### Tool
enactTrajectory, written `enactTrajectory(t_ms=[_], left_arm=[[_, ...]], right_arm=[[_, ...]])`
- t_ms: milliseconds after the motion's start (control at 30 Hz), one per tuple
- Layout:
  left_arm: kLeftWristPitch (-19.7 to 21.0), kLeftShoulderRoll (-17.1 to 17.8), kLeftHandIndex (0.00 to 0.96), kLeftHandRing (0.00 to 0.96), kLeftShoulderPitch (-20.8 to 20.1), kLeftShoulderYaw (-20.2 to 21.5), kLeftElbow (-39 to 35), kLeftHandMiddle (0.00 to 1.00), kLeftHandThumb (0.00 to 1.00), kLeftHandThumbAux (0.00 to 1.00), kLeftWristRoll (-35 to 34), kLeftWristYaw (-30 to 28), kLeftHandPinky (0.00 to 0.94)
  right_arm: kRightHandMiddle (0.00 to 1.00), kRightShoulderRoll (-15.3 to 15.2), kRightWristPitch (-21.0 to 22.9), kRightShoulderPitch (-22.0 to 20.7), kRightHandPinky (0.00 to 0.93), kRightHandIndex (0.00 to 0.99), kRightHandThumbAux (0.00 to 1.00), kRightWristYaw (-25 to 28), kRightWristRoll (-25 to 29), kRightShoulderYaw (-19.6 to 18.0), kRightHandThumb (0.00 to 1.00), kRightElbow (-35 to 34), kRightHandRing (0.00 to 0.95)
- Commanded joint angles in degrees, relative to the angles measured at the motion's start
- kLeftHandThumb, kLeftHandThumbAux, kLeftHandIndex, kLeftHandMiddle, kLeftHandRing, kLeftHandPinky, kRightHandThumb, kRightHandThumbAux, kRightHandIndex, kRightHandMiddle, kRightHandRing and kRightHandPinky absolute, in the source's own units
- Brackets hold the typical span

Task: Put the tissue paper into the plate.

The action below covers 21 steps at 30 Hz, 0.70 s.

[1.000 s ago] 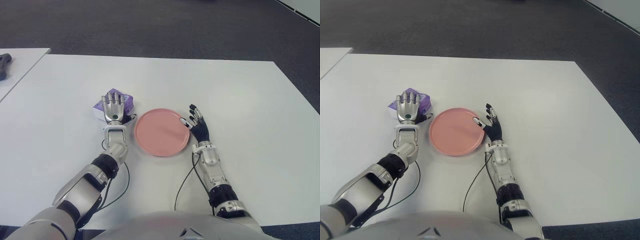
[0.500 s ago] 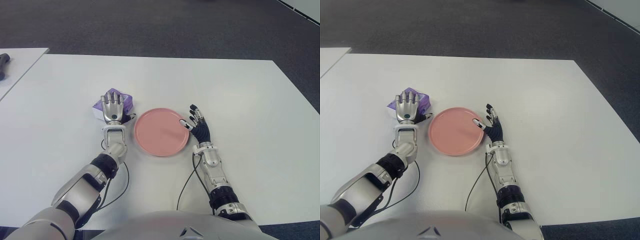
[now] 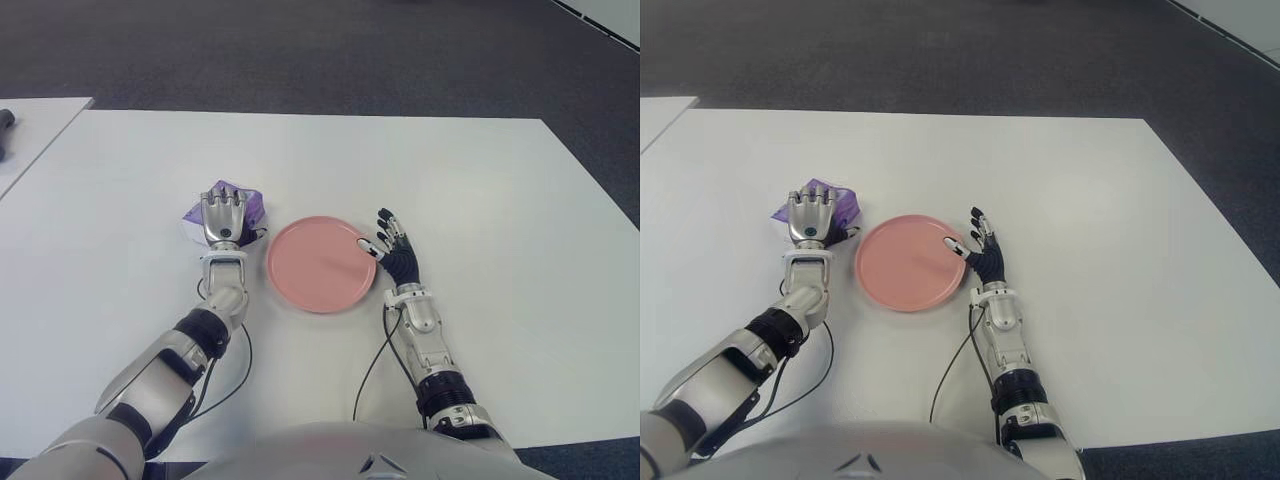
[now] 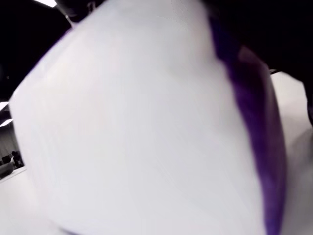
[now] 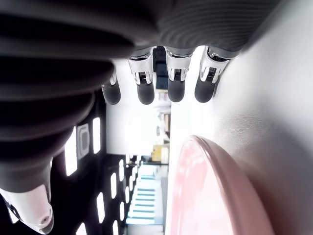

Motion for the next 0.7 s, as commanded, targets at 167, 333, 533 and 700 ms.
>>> enactTrajectory(t_ms=[167,333,533,700], left_arm=[[-8.3,2.4,0.448,0.743,0.6,2.5,8.4,0.722,0.567,0.668,-5.1,7.0,0.814],[-15.3,4.1,0.442,0.780,0.6,1.7,8.0,0.762,0.697,0.690,-6.8,7.9,0.836],[-20.4,6.1,0.439,0.796,0.3,0.3,8.2,0.773,0.729,0.691,-6.5,9.3,0.843],[-22.1,6.8,0.438,0.806,-0.1,-0.6,8.4,0.779,0.737,0.688,-5.9,10.8,0.851]], right_arm=[[0.000,-0.3,0.4,1.5,0.000,0.000,0.678,0.9,1.4,-1.1,0.088,7.3,0.000],[0.000,-1.2,-1.3,-0.3,0.000,0.000,0.665,1.9,1.5,-1.6,0.076,11.1,0.000],[0.000,-1.3,-0.7,-0.8,0.000,0.000,0.662,1.4,1.2,-1.7,0.062,11.3,0.000],[0.000,-1.3,-0.2,-0.6,0.000,0.000,0.658,0.8,0.9,-1.6,0.065,10.2,0.000]])
